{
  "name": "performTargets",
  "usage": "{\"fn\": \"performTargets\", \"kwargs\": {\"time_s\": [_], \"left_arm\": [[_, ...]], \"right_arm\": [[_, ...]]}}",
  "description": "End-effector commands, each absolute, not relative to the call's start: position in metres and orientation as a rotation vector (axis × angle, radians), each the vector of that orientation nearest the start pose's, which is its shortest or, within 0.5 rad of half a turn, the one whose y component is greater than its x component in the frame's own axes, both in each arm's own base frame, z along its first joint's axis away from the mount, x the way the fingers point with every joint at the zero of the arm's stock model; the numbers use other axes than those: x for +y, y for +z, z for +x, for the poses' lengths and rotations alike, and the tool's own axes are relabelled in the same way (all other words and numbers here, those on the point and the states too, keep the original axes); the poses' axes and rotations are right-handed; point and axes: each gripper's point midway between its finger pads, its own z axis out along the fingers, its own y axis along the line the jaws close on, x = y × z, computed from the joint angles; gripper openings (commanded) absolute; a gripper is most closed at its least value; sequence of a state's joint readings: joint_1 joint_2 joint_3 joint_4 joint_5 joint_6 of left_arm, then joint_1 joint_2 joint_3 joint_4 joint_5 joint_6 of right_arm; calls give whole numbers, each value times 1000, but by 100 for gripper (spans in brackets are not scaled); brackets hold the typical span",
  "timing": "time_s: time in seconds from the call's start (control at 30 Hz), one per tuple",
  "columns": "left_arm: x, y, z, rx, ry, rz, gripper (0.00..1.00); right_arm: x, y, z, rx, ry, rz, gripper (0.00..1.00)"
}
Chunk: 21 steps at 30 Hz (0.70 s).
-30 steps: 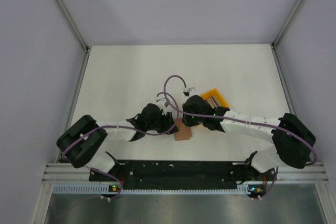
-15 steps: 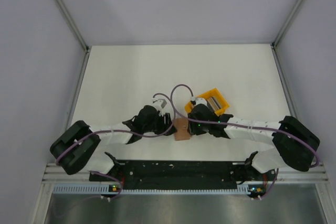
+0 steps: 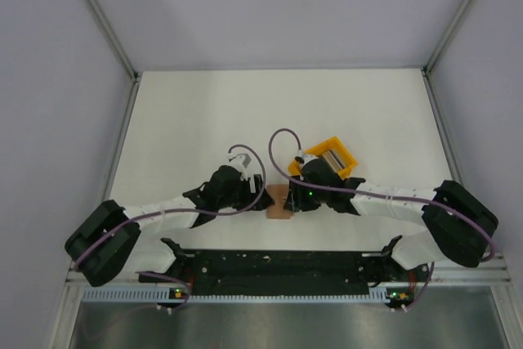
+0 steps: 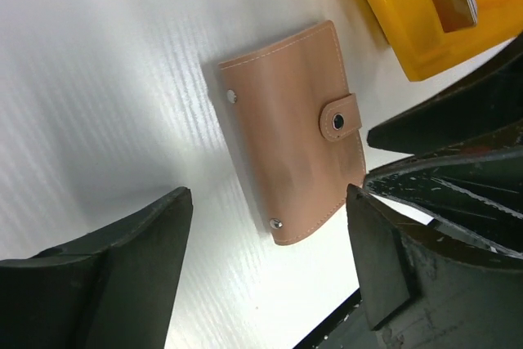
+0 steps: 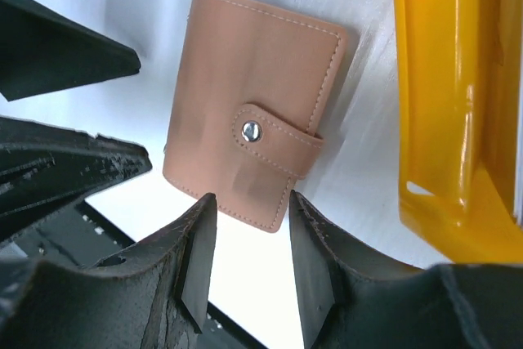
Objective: Put the credit cards into the card holder
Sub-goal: Reset both arms
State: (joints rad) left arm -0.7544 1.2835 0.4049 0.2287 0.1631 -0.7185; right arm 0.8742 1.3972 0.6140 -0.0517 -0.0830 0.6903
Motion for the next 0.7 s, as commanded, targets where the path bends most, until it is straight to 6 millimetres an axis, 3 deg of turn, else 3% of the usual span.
{"fn": "performTargets", "kwargs": {"time_s": [0.0, 0.07, 0.1, 0.33, 0.5, 0.67], "left_arm": [[-246, 54, 201, 2409, -860, -5, 81], [-241, 63, 205, 2409, -815, -24, 82], [-236, 64, 204, 2425, -779, -33, 97], [-205, 109, 234, 2312, -567, -186, 99], [-197, 134, 249, 2236, -510, -205, 98], [-186, 141, 260, 2219, -407, -203, 98]], "right_arm": [[282, 77, 187, 2471, 831, -241, 41], [274, 91, 190, 2429, 800, -243, 43], [270, 99, 191, 2407, 790, -243, 45], [236, 133, 212, 2305, 659, -124, 80], [199, 149, 240, 2257, 563, 48, 86], [138, 166, 269, 2188, 502, 267, 88]]}}
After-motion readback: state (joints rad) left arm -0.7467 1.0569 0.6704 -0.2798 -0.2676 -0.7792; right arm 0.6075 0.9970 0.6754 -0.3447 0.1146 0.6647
